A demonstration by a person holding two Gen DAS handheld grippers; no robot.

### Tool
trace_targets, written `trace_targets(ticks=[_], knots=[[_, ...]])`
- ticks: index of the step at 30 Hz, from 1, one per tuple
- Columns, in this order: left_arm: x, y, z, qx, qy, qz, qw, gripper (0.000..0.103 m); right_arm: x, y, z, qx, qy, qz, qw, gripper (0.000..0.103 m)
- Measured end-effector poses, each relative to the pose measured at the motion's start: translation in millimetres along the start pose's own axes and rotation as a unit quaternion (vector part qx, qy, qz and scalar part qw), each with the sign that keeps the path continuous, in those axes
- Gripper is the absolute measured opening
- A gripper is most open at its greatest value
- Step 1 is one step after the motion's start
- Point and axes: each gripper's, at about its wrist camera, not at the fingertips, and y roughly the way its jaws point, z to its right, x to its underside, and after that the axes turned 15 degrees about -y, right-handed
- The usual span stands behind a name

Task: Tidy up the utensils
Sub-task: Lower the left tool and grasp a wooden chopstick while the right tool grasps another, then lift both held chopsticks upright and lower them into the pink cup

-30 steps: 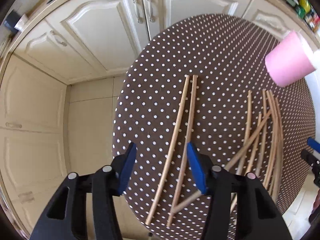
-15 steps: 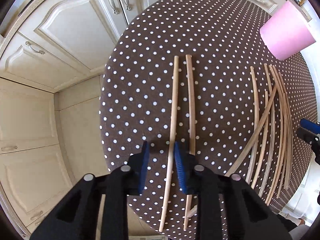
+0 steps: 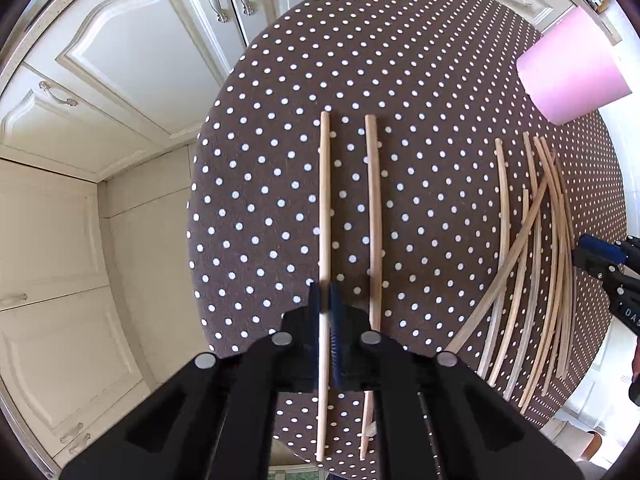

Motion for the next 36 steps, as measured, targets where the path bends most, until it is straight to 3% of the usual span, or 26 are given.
trace_targets(ticks=[4, 8, 12, 20, 27, 33, 36], knots=[[-2, 1, 0, 0.006, -0.007, 0.001, 1.0, 0.005, -6, 3, 7, -0.005, 0.002, -0.012, 1.0, 0.017], [0, 4, 4, 0.009, -0.009, 0.011, 0.9999, 0.005, -13, 6, 3, 0.023, -0.024, -0.022, 0.999, 0.01], [15, -4, -2, 0.033, -0.026, 0.024, 0.9988, 0.005, 1, 6, 6, 0.009, -0.007, -0.017, 1.0, 0.007], [24, -49, 16, 0.053, -0.006, 0.08, 0.9954, 0.005, 17, -29, 17, -0.023, 0.001, 0.047, 0.999, 0.007], [33, -101, 35, 0.094, 0.023, 0.125, 0.9875, 0.005, 30, -73, 34, -0.044, 0.002, 0.106, 0.993, 0.006], [33, -137, 68, 0.153, 0.052, 0.163, 0.9732, 0.005, 50, -132, 59, -0.053, 0.012, 0.166, 0.985, 0.006], [30, -154, 95, 0.181, 0.063, 0.189, 0.9631, 0.005, 41, -154, 72, -0.052, 0.014, 0.194, 0.98, 0.006]])
